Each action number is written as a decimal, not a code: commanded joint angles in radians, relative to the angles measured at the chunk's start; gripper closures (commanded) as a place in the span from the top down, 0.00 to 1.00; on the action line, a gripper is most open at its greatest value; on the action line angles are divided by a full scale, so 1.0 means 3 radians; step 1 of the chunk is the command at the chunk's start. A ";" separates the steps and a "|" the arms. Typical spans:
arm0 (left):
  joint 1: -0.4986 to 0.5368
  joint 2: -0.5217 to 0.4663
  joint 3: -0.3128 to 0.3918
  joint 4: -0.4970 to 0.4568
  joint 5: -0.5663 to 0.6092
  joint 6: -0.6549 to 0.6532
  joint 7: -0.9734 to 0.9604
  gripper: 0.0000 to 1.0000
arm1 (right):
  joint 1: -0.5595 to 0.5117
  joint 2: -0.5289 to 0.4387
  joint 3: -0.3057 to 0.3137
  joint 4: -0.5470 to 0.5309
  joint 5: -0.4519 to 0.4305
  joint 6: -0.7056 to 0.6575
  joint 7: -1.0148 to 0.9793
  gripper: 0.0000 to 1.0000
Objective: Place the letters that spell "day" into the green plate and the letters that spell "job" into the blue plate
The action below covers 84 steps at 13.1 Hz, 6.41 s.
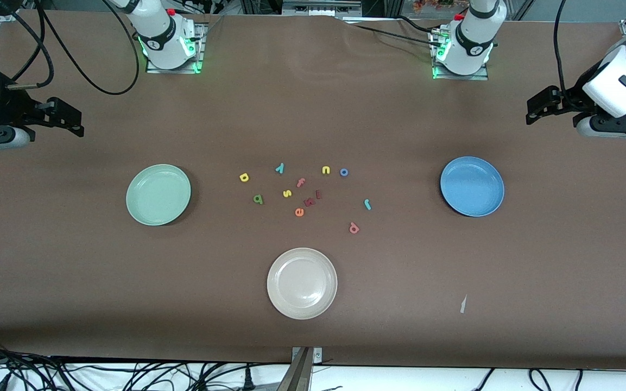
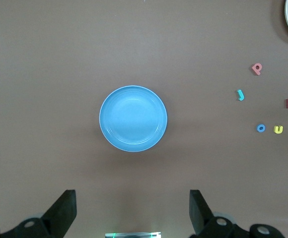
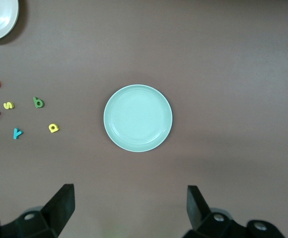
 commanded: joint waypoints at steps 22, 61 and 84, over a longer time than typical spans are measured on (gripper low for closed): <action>0.0017 0.0019 0.0000 0.0121 0.0081 -0.0095 0.0061 1.00 | -0.0028 0.0000 -0.0011 0.0037 0.0043 -0.0094 -0.0007 1.00; -0.1548 0.3076 0.0005 0.1154 0.0051 0.2211 -0.3319 0.98 | 0.0130 0.0368 0.0136 -0.0284 0.0436 0.0404 0.0044 1.00; -0.1543 0.3302 -0.0010 0.1267 0.0045 0.2416 -0.3401 0.02 | 0.1148 0.1509 0.0449 -0.1343 -0.0576 0.3019 0.2048 1.00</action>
